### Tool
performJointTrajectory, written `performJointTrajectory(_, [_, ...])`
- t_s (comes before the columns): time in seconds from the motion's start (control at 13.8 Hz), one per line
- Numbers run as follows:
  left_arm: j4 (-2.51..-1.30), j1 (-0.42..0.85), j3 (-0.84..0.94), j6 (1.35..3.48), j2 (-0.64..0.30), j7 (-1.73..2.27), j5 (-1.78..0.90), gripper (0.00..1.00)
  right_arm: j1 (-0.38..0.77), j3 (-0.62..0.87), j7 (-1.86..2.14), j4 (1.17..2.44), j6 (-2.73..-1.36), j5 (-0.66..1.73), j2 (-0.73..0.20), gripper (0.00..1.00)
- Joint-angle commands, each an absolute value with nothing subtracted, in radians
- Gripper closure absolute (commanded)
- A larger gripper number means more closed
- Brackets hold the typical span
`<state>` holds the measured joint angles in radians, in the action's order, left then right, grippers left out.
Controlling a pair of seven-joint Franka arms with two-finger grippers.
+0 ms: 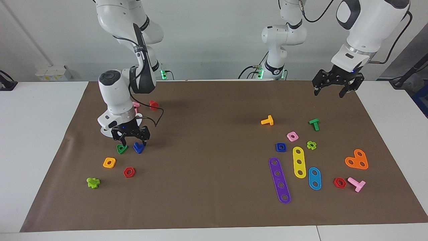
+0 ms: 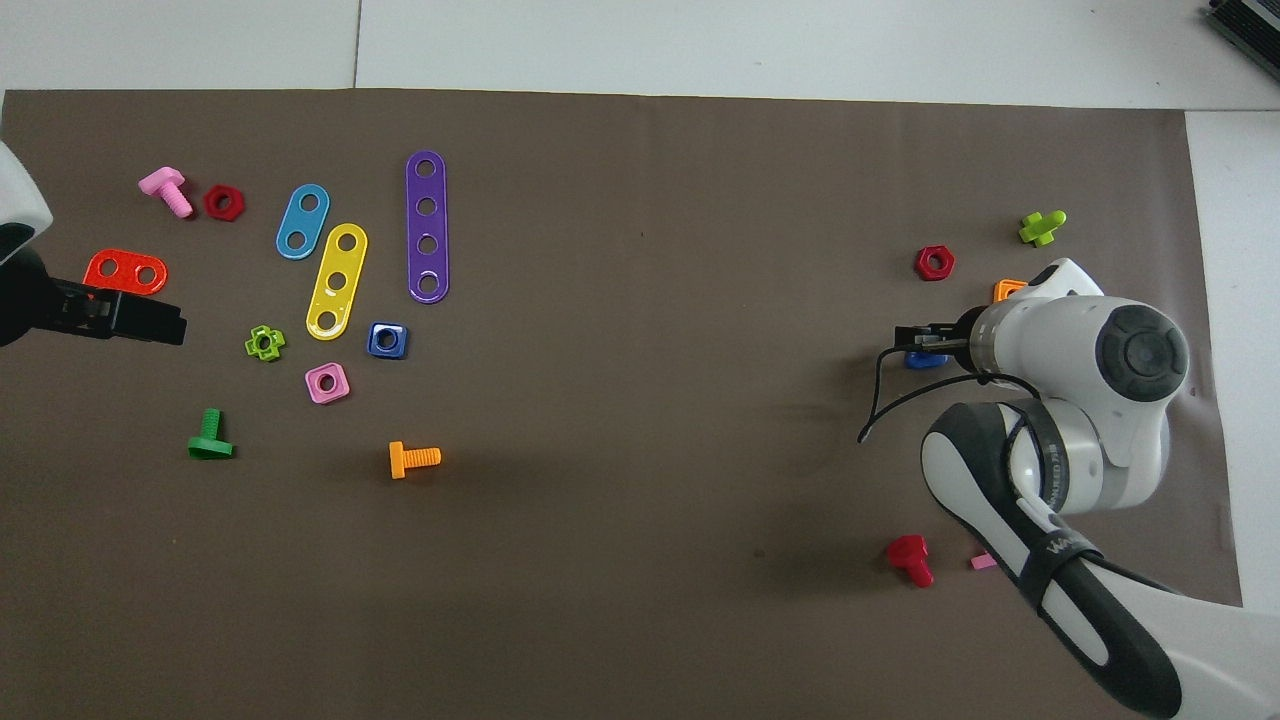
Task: Unscrew and place screws in storage area
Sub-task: 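Open the right gripper and withdraw it from the blue bolt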
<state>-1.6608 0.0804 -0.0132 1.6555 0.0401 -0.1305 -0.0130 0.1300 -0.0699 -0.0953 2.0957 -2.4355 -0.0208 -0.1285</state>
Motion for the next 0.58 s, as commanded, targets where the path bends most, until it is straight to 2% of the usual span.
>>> performJointTrajectory(0.0, [-1.697, 0.075, -0.009, 1.661, 0.072, -0.135, 0.005, 0.0, 0.107, -0.064, -0.114, 1.913, -2.199, -0.015, -0.091, 0.0])
performJointTrajectory(0.51, [-1.697, 0.075, -0.009, 1.661, 0.072, -0.135, 0.005, 0.0, 0.02, -0.074, -0.112, 1.639, -1.66, -0.012, 0.034, 0.0])
